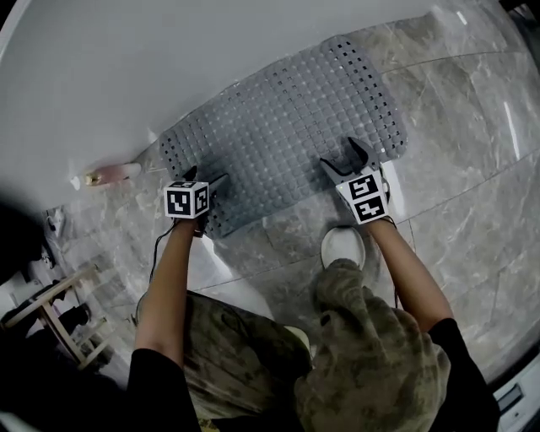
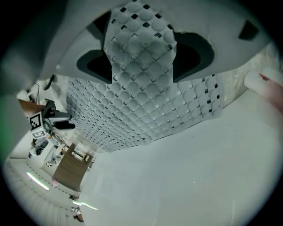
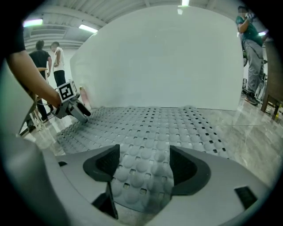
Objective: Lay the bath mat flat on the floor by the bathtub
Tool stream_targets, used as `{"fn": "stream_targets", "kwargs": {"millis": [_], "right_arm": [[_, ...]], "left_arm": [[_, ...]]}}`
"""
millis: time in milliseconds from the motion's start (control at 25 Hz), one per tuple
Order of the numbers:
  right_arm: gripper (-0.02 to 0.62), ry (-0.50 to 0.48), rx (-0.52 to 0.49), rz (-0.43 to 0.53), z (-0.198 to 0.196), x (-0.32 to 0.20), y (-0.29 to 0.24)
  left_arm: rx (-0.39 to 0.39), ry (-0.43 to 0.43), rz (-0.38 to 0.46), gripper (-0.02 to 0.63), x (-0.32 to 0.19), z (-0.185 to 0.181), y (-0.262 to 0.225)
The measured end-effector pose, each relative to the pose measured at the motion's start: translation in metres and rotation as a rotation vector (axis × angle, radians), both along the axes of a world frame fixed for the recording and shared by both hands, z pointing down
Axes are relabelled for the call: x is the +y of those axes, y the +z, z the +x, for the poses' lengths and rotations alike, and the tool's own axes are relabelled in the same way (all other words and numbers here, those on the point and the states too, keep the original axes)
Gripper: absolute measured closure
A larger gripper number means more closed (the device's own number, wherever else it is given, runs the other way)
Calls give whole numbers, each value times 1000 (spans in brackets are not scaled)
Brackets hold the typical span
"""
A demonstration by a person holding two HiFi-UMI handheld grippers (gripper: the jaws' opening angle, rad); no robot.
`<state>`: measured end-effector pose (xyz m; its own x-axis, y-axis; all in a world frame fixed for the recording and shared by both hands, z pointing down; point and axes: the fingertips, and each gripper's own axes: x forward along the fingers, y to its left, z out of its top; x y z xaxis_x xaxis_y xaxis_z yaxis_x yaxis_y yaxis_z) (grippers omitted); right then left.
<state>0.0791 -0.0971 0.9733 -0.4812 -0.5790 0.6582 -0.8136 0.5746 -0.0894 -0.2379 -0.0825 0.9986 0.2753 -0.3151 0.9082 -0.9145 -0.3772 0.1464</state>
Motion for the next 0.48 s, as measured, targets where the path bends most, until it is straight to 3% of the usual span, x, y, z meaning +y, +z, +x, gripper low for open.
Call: {"fn": "stream_targets", "kwargs": {"millis": [80, 200, 400, 480], "right_arm": [[282, 13, -35, 13, 5, -3, -21], [282, 57, -104, 33, 17, -11, -78], [282, 187, -212, 33, 48, 1, -213], [282, 178, -208, 44, 53, 1, -273]], "left_arm": [[10, 34, 27, 170, -11, 6, -20], [111, -34, 111, 170, -40, 18, -79], [326, -111, 256, 170, -33, 55, -237], [397, -170, 309, 170, -15, 61, -304]]}}
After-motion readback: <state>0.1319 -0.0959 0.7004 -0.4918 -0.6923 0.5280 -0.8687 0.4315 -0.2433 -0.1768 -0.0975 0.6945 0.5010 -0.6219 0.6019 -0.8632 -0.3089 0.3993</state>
